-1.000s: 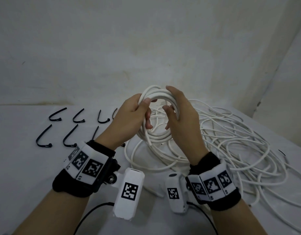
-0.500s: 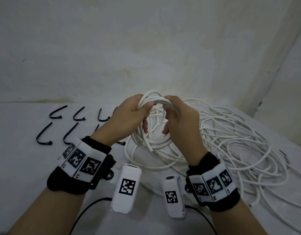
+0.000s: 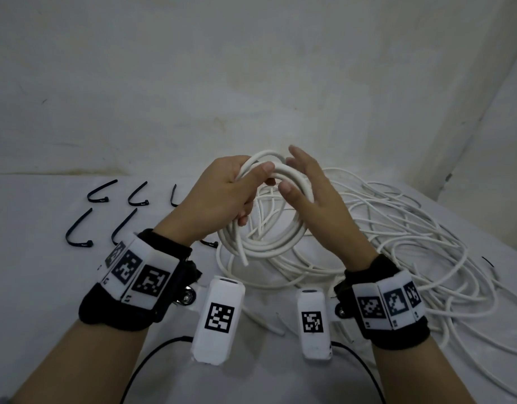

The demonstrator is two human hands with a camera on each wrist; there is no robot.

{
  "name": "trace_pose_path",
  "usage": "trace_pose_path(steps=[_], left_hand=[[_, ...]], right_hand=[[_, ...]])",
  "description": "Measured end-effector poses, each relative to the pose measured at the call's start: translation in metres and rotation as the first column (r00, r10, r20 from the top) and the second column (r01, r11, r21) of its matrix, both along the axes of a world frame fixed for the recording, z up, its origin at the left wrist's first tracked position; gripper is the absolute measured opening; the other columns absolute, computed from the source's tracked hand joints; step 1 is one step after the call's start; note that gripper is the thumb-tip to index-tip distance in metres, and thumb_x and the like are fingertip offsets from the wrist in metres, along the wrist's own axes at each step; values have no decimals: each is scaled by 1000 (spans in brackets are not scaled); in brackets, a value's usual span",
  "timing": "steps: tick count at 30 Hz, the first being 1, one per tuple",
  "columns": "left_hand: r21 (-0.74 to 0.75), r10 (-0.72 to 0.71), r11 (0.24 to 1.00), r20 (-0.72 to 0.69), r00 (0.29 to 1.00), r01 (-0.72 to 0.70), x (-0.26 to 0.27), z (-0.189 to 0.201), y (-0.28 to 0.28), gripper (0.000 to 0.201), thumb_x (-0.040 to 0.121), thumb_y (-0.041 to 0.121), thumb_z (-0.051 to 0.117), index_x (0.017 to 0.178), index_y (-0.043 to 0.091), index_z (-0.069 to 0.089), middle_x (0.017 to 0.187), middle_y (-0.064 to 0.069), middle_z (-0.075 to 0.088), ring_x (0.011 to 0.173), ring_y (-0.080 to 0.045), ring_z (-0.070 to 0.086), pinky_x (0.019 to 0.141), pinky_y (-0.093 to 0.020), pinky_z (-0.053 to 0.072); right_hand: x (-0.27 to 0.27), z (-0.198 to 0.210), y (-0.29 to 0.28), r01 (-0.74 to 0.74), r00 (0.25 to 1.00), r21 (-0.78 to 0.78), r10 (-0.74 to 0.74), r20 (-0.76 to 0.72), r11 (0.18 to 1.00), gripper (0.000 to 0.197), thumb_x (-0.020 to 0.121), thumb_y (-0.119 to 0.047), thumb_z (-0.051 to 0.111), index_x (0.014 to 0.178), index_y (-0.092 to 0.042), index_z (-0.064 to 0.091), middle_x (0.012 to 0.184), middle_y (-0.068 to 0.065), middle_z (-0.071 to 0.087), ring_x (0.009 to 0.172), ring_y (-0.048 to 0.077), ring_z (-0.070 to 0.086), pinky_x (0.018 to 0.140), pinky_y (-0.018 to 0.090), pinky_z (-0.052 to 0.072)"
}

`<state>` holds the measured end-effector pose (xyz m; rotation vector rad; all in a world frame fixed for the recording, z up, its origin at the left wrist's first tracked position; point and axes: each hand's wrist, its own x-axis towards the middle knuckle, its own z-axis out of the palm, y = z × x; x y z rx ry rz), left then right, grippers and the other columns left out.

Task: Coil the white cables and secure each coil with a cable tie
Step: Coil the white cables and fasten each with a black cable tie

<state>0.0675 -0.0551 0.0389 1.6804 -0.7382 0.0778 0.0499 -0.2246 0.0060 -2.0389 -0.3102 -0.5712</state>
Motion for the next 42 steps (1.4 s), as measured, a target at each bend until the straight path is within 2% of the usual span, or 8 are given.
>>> trace_pose_path(steps=[5,9,14,19,23,28,34,42], left_hand=[[25,-14,1000,28,1000,13,0,0,2,29,97,28,47,83,8,62,44,4,37,37,-12,37,41,-25,40],[26,34,999,52,998,-35,5,-2,4,31,97,30,47,84,6,62,42,5,39,37,-12,39,42,-26,41],[-24,100,995,80,992,-99,8,-6,1,32,98,32,46,87,7,62,40,6,42,38,-11,42,46,-29,43],[-107,143,985,61,988,-136,7,-10,-6,32,99,33,43,89,8,60,41,8,43,39,-9,44,50,-27,43],[-140,129,982,4,992,-127,8,-14,-11,30,100,30,40,89,9,58,42,9,42,40,-7,43,50,-26,43],[-190,80,978,-71,994,-92,10,-17,-12,28,101,26,39,87,9,56,44,12,39,41,-5,39,47,-21,41],[-209,20,977,-120,993,-45,8,-22,-20,27,101,23,38,86,8,55,44,12,38,40,-5,37,45,-20,40],[-161,-69,986,-194,979,38,11,-21,-14,30,101,26,37,92,7,58,51,7,37,44,-7,41,50,-22,44]], right_hand=[[-2,1,-1,-24,999,17,24,34,1000,49,75,-64,58,116,-40,53,118,-2,54,108,6,55,91,29,47],[-3,3,2,30,994,56,-36,100,998,34,77,-54,65,106,-36,57,99,-3,52,79,1,55,70,14,43],[-4,4,5,20,985,121,-40,166,993,21,87,-25,69,107,-20,62,86,0,67,76,16,66,67,31,54],[-8,7,10,-87,988,318,42,147,944,20,91,-8,62,111,-7,62,81,13,68,60,21,70,59,30,57],[-7,6,11,-144,988,416,108,110,898,18,95,-13,56,111,-8,62,71,2,62,53,16,63,54,27,54],[-5,3,16,-225,950,647,311,-19,729,26,99,-24,44,103,-1,57,53,-2,39,40,10,36,46,24,45],[-7,7,13,-139,928,751,350,-129,645,41,78,-52,53,72,-12,47,46,-5,24,35,7,25,38,19,30],[-7,6,17,-64,937,802,313,-157,594,40,91,-43,52,68,-13,42,45,-6,23,32,5,21,34,16,21]])
